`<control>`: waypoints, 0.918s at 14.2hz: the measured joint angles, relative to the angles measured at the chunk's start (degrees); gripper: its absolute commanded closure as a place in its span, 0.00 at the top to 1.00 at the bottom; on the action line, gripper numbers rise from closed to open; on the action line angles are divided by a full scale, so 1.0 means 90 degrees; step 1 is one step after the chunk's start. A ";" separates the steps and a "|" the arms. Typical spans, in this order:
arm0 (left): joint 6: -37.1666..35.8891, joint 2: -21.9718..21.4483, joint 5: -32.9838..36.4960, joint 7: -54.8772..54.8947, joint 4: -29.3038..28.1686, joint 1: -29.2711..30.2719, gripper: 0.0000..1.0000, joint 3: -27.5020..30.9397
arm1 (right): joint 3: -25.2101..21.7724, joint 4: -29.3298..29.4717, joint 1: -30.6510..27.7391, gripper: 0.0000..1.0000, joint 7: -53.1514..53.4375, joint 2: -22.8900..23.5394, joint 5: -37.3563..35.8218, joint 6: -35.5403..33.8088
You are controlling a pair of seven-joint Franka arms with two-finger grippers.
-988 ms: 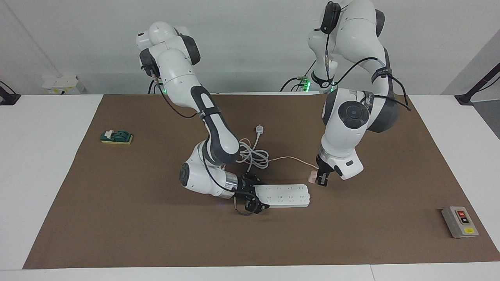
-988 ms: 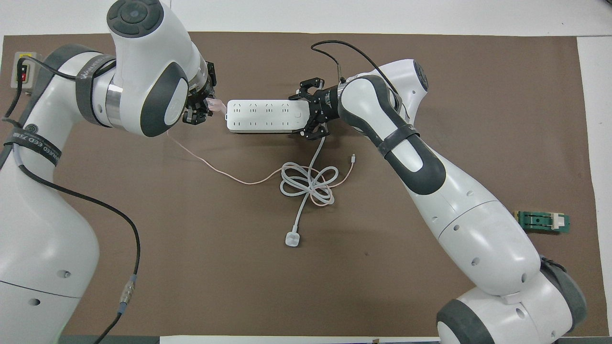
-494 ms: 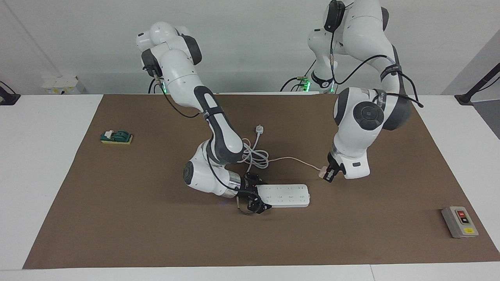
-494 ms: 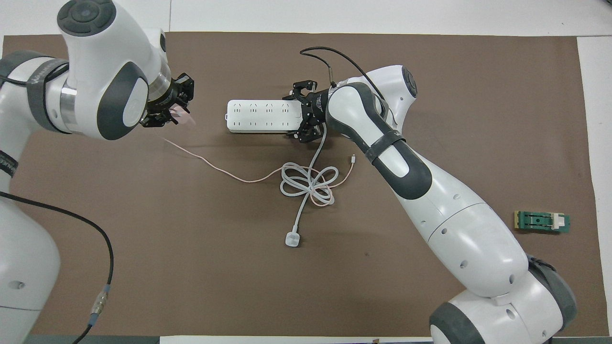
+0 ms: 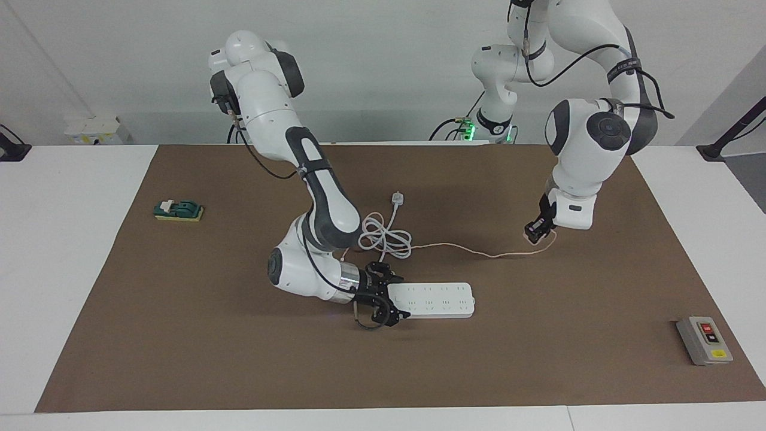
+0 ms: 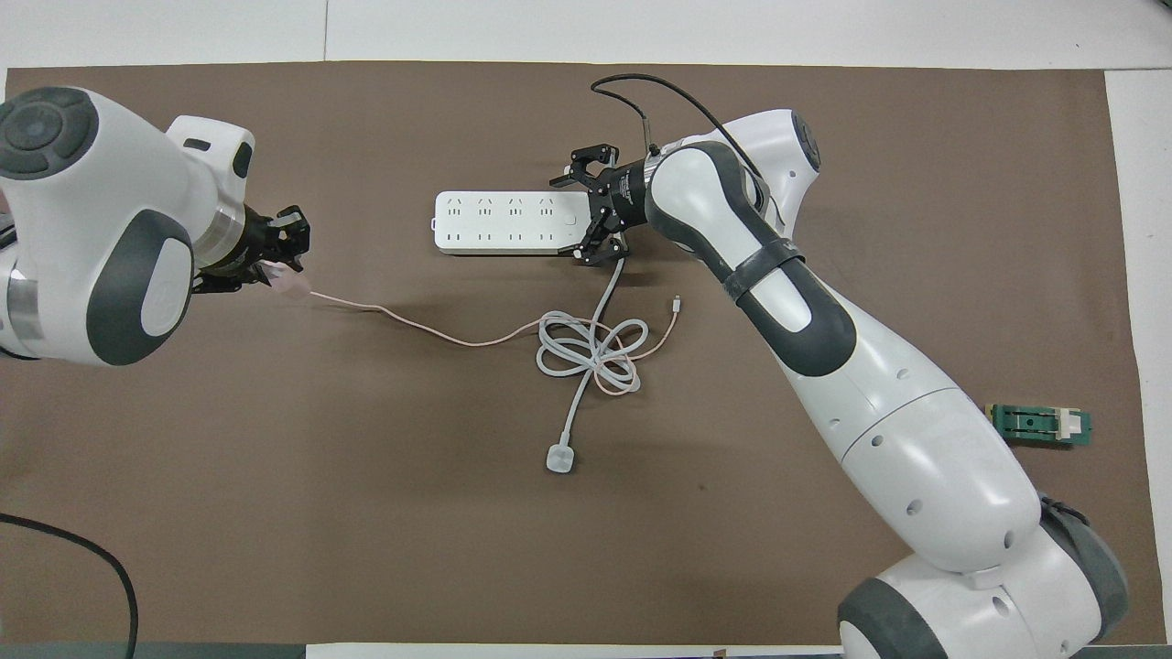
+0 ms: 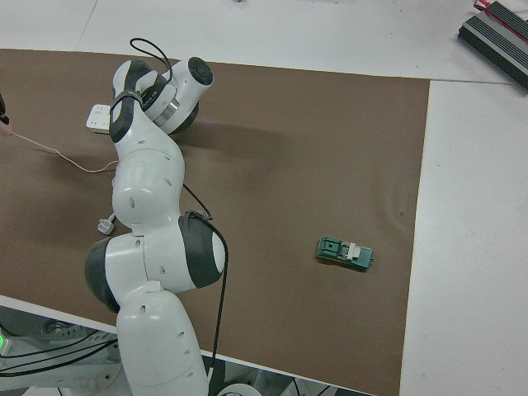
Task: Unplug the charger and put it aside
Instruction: 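Carry the charger toward the switch box while the right gripper withdraws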
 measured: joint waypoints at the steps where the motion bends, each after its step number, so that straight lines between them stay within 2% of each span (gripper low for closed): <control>1: 0.0170 -0.0252 -0.0177 0.0396 -0.0361 0.0100 0.00 0.0002 | -0.0087 -0.0029 -0.0074 1.00 0.0066 -0.0147 -0.0003 -0.0215; 3: 0.0624 -0.0801 -0.0575 0.1394 -0.1255 0.0409 0.00 0.0007 | -0.0455 -0.0177 -0.0159 1.00 0.0266 -0.0632 -0.0174 -0.0801; 4: 0.0768 -0.0878 -0.0727 0.1744 -0.1464 0.0489 0.00 0.0006 | -0.0576 -0.0209 -0.0190 1.00 0.0286 -0.0792 -0.0238 -0.1068; 9: 0.1829 -0.0920 -0.1665 0.3461 -0.2398 0.0872 0.00 0.0017 | -0.0788 -0.0263 -0.0866 1.00 0.0307 -0.1596 -0.0642 -0.2222; 13: 0.2123 -0.0742 -0.1788 0.4002 -0.2551 0.1145 0.00 0.0019 | -0.0792 -0.0266 -0.1110 1.00 0.0306 -0.2273 -0.1665 -0.2529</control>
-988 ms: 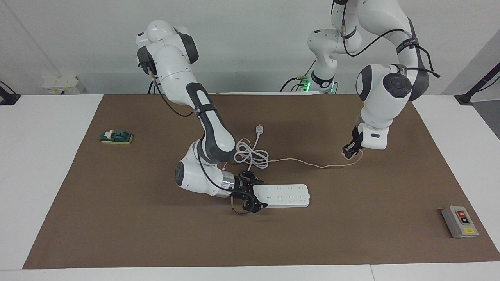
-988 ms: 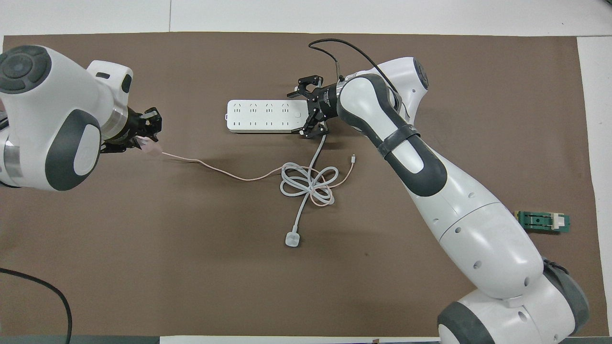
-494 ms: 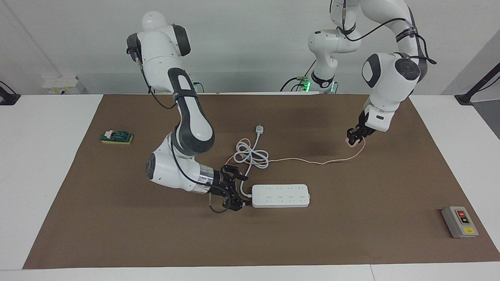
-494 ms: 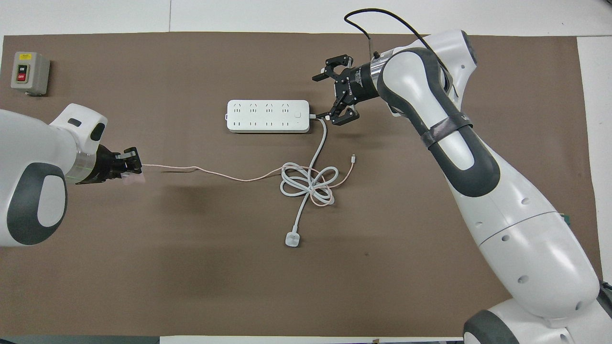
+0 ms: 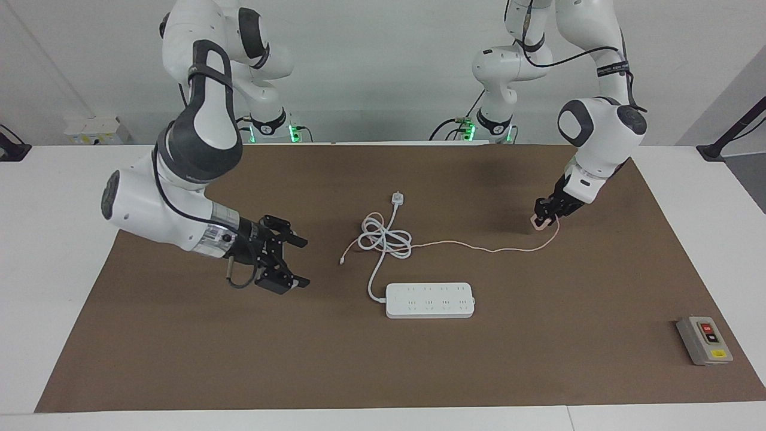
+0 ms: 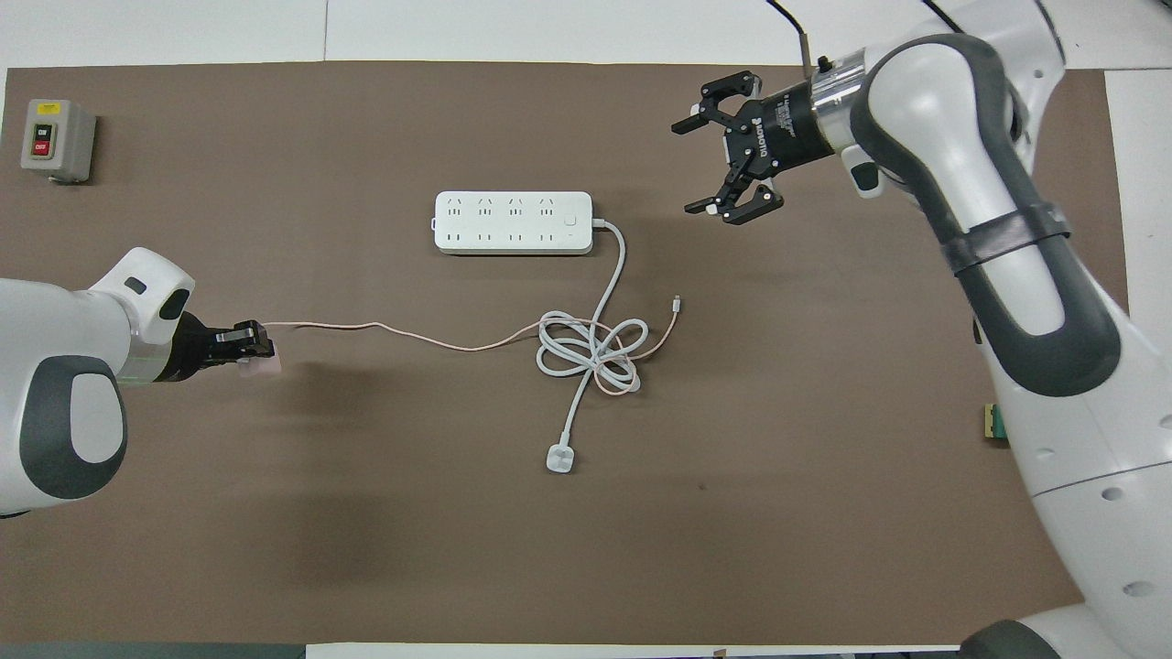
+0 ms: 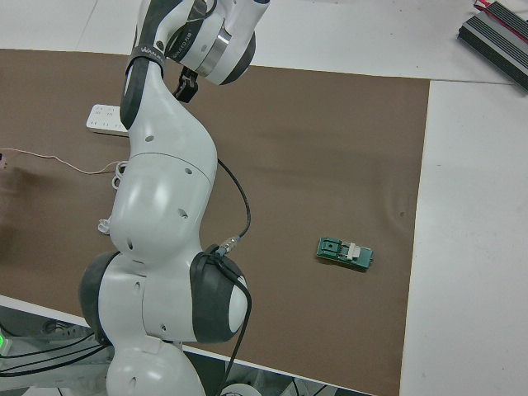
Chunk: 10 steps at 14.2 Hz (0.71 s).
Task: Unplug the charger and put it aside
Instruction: 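Carry the charger toward the switch box while the right gripper withdraws, then release the charger on the mat and retract both grippers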
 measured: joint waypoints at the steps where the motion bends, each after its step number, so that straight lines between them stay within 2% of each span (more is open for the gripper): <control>1: 0.0083 0.0078 -0.0013 0.0098 -0.0003 0.0060 0.35 0.0002 | 0.0006 -0.0004 0.0003 1.00 -0.0016 -0.0186 -0.0310 -0.0090; 2: 0.0146 0.0156 -0.0018 0.0159 -0.0005 0.0092 0.67 0.0004 | 0.0012 -0.0007 0.0005 1.00 -0.0086 -0.0357 -0.0576 -0.0196; 3: 0.0201 0.0219 -0.0021 0.0173 -0.0005 0.0116 0.93 0.0001 | 0.0011 -0.0015 0.0005 1.00 -0.0228 -0.0494 -0.0791 -0.0303; 4: 0.0255 0.0270 -0.0021 0.0175 -0.0005 0.0142 1.00 0.0001 | 0.0005 -0.0027 0.0001 1.00 -0.0475 -0.0614 -0.1028 -0.0400; 7: 0.0282 0.0309 -0.0022 0.0436 0.0000 0.0291 1.00 0.0003 | -0.0018 -0.0066 -0.0020 1.00 -0.1534 -0.0836 -0.1658 -0.0648; 10: 0.0049 0.0295 -0.0029 0.1087 0.0201 0.0723 1.00 0.0013 | -0.0027 -0.0077 -0.0023 1.00 -0.3084 -0.1028 -0.2454 -0.1006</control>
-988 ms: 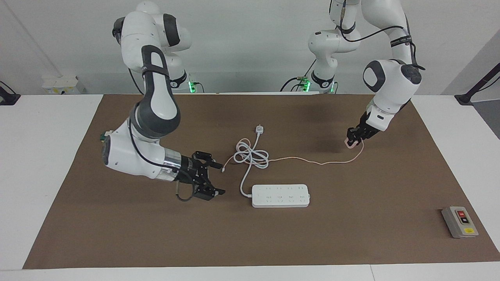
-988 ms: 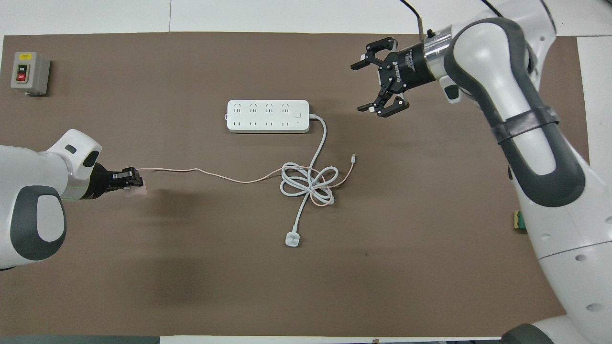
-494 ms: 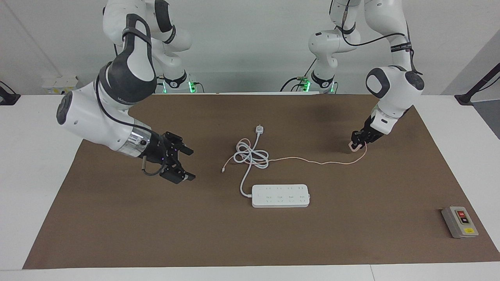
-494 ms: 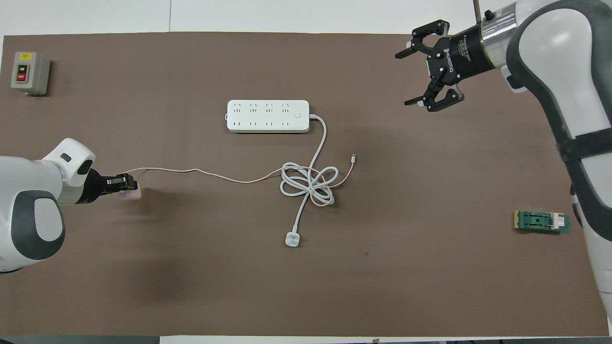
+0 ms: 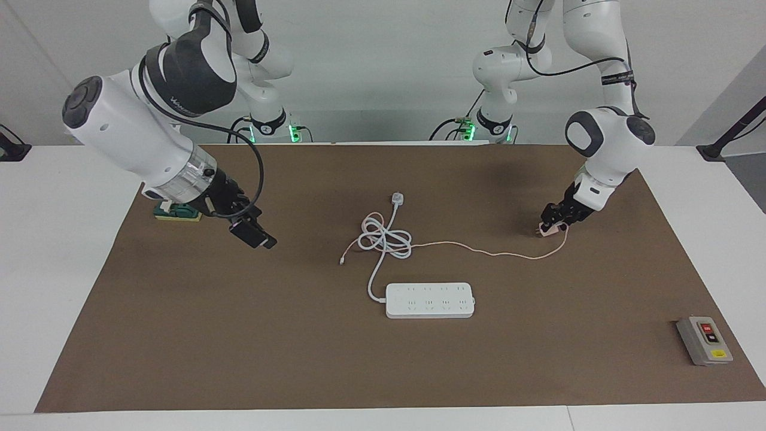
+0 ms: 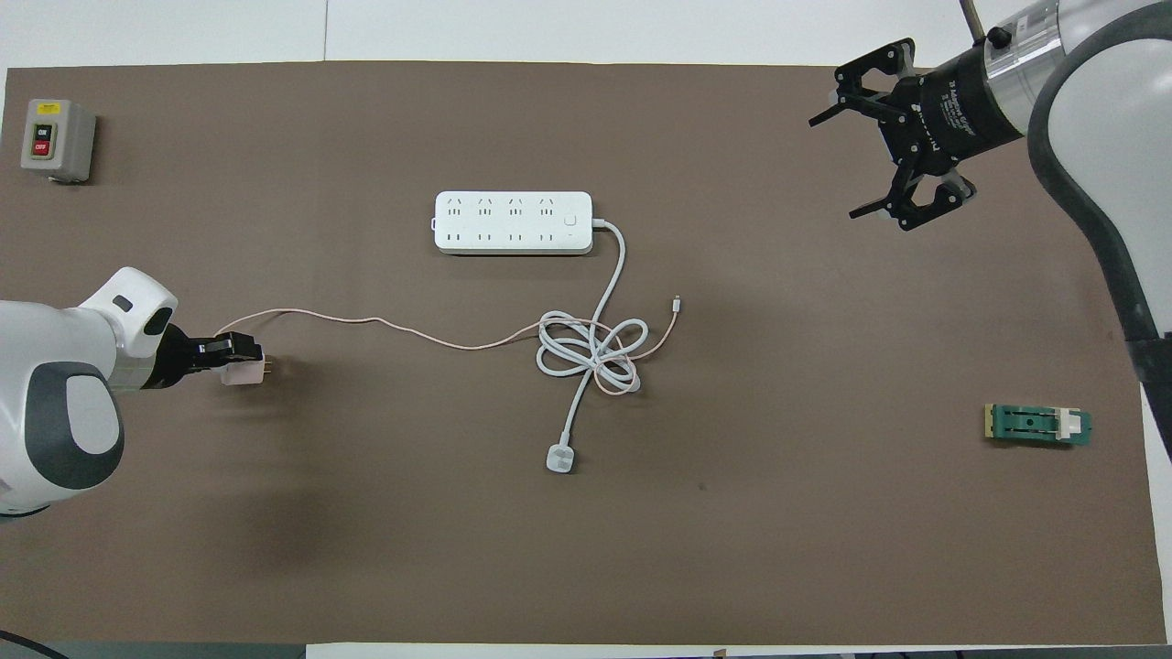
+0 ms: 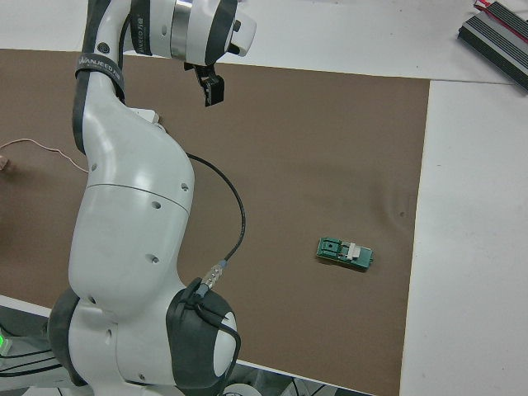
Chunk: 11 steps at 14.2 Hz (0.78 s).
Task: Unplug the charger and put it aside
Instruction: 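Release the charger on the mat and retract both grippers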
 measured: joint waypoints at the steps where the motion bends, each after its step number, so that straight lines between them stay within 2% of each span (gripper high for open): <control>1: -0.0209 -0.0004 0.0000 0.0070 0.0184 0.0080 1.00 0.0006 | 0.0000 -0.0009 0.0000 1.00 -0.0587 -0.0081 -0.0249 -0.0092; 4: -0.1114 -0.0031 0.0113 -0.0066 0.0935 0.0121 1.00 0.0007 | 0.0000 -0.0045 0.0000 1.00 -0.2435 -0.0322 -0.0879 -0.0267; 7: -0.2398 -0.0028 0.0757 -0.0977 0.2100 0.0149 1.00 0.0012 | -0.0006 -0.0073 -0.0004 1.00 -0.4145 -0.0522 -0.1520 -0.0301; 9: -0.3188 0.0013 0.1128 -0.1715 0.2869 0.0130 1.00 -0.0017 | -0.0008 -0.0176 -0.0062 1.00 -0.4932 -0.0705 -0.1757 -0.0314; 11: -0.3632 0.0052 0.1376 -0.2376 0.3399 0.0020 1.00 -0.0059 | -0.0010 -0.0463 -0.0196 1.00 -0.5425 -0.1023 -0.1788 -0.0324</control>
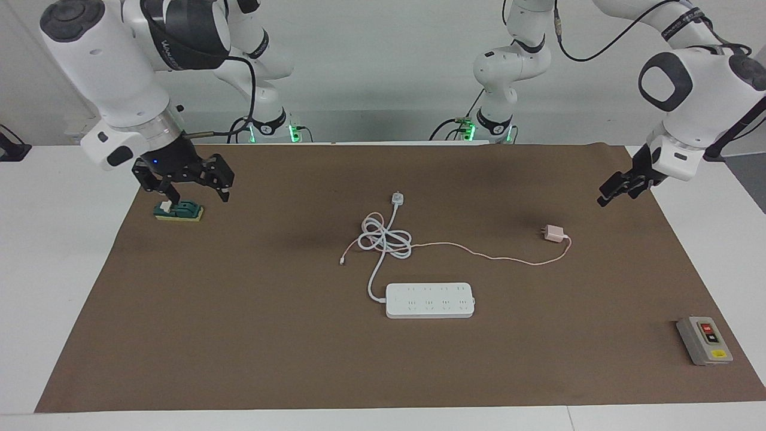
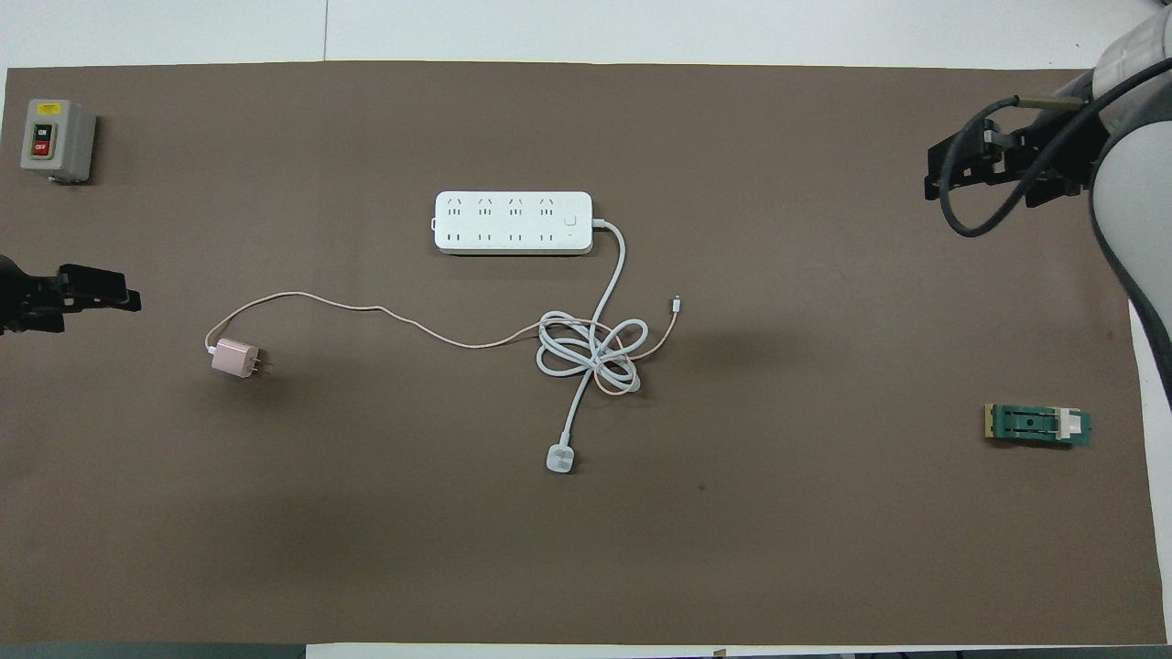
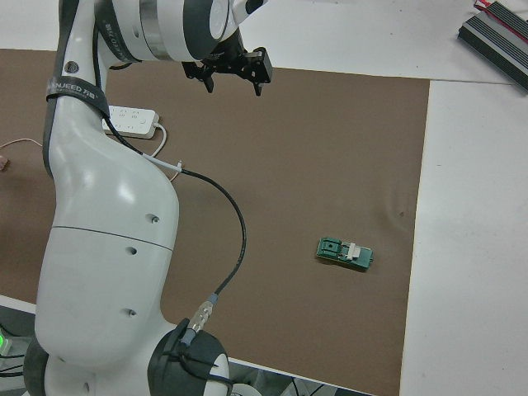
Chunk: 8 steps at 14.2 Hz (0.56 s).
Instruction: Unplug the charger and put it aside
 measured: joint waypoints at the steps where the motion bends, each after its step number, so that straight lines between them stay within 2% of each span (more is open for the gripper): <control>1: -0.0197 0.0017 0.0050 -0.0210 0.0197 -0.0074 1.00 -0.0012 | 0.0000 -0.0206 -0.0060 1.00 -0.0112 -0.0201 0.0000 -0.0024; 5: -0.0682 0.0022 0.0311 -0.0424 0.0540 -0.0150 1.00 -0.0028 | 0.0007 -0.1275 -0.0180 1.00 -0.0170 -0.1055 -0.0001 -0.0032; 8: -0.0729 0.0023 0.0522 -0.0617 0.0631 -0.0148 1.00 -0.0014 | 0.0020 -0.1895 -0.0258 1.00 -0.0170 -0.1388 -0.0002 0.0278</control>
